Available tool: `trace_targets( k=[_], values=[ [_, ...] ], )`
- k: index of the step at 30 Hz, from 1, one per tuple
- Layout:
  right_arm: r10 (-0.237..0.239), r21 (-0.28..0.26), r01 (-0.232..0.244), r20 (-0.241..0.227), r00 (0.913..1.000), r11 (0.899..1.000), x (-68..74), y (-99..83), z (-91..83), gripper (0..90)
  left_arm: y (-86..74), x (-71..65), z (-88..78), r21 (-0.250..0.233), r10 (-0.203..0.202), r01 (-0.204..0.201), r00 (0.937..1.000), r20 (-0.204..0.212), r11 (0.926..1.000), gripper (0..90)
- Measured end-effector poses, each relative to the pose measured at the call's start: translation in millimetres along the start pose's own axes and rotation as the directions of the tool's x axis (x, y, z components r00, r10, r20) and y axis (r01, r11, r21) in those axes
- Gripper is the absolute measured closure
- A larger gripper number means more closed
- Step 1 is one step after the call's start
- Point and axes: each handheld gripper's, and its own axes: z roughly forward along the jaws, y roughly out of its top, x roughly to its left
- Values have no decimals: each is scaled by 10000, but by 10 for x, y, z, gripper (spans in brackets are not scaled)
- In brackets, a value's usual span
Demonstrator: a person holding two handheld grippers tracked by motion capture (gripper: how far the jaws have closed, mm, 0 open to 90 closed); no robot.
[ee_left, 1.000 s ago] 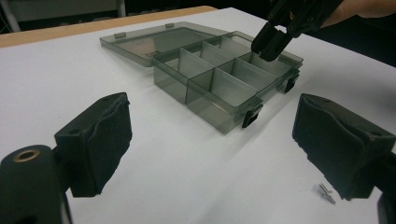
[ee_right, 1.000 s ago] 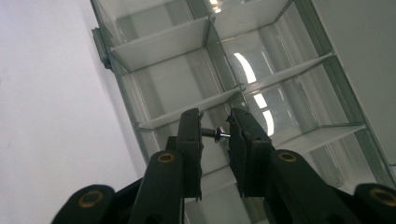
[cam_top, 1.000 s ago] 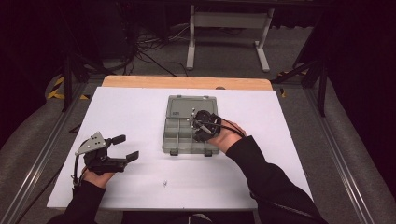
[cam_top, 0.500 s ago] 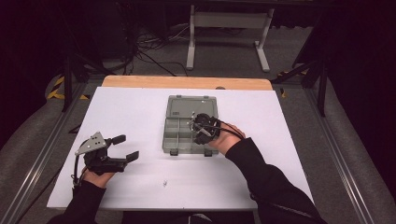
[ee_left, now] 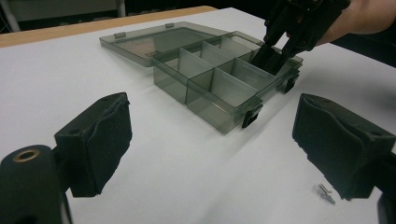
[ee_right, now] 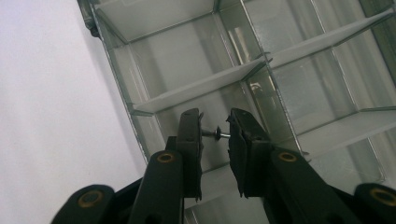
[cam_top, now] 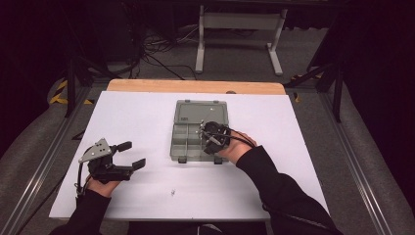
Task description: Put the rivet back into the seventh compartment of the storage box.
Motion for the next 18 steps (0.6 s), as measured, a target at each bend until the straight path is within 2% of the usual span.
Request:
trace_targets(
  k=[8, 11, 16, 18],
  values=[
    [-55, 7, 55, 18, 10000, 10000, 6, -10, 12, 735, 0, 1, -1, -11, 4, -4, 10000, -1, 10000, 125],
    [-100, -99, 101, 74, 9999, 9999, 16, -7, 0, 662, 0, 1, -2, -19, -2, 2, 10000, -2, 10000, 124],
    [-353, -167, 358, 301, 9989, 9992, 49, 9, -58, 637, -2, 3, 3, 38, 6, -6, 10000, 25, 10000, 124],
    [-329, -392, 343, 353, 9988, 9986, 70, 26, -124, 617, 1, 0, 0, 18, 44, -44, 10000, -31, 10000, 124]
  ],
)
